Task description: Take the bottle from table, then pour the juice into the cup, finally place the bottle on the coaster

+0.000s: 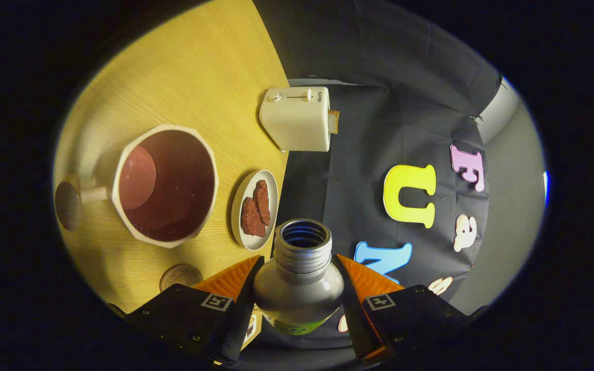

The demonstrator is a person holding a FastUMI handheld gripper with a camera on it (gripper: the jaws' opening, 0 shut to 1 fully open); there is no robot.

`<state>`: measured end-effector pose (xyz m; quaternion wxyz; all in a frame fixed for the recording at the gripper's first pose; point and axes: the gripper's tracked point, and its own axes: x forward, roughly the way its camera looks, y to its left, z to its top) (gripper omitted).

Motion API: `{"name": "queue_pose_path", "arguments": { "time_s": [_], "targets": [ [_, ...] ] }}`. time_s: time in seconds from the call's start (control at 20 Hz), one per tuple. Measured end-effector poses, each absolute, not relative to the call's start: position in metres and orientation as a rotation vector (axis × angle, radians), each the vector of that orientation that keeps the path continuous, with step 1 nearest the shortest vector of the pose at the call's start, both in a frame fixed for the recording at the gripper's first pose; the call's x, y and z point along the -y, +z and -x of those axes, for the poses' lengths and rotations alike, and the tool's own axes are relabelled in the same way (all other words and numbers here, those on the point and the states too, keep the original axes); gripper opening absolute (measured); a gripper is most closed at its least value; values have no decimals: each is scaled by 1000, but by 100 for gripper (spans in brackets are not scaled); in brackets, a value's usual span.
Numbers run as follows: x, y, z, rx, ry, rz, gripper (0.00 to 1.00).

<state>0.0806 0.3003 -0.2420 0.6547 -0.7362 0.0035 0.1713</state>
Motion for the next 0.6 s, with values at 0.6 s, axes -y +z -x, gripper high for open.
{"name": "queue_pose_path", "arguments": {
  "time_s": [0.6],
  "targets": [
    [-296, -242, -85, 54, 367, 1811, 79]
  ]
}}
